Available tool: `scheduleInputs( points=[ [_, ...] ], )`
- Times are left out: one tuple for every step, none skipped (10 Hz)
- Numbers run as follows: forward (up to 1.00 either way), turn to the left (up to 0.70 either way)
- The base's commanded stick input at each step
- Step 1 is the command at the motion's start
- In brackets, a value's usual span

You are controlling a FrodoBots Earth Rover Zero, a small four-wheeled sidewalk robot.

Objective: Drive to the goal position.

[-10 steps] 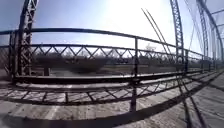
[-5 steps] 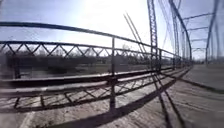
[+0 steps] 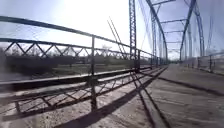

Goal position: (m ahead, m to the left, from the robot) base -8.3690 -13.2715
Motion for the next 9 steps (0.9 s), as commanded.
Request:
scheduleInputs(
  points=[
    [0.0,-1.0],
    [0.0,-1.0],
    [0.0,-1.0],
    [0.0,-1.0],
    [0.0,-1.0],
    [0.0,-1.0],
    [0.0,-1.0],
    [0.0,-1.0],
    [0.0,-1.0]
  ],
)
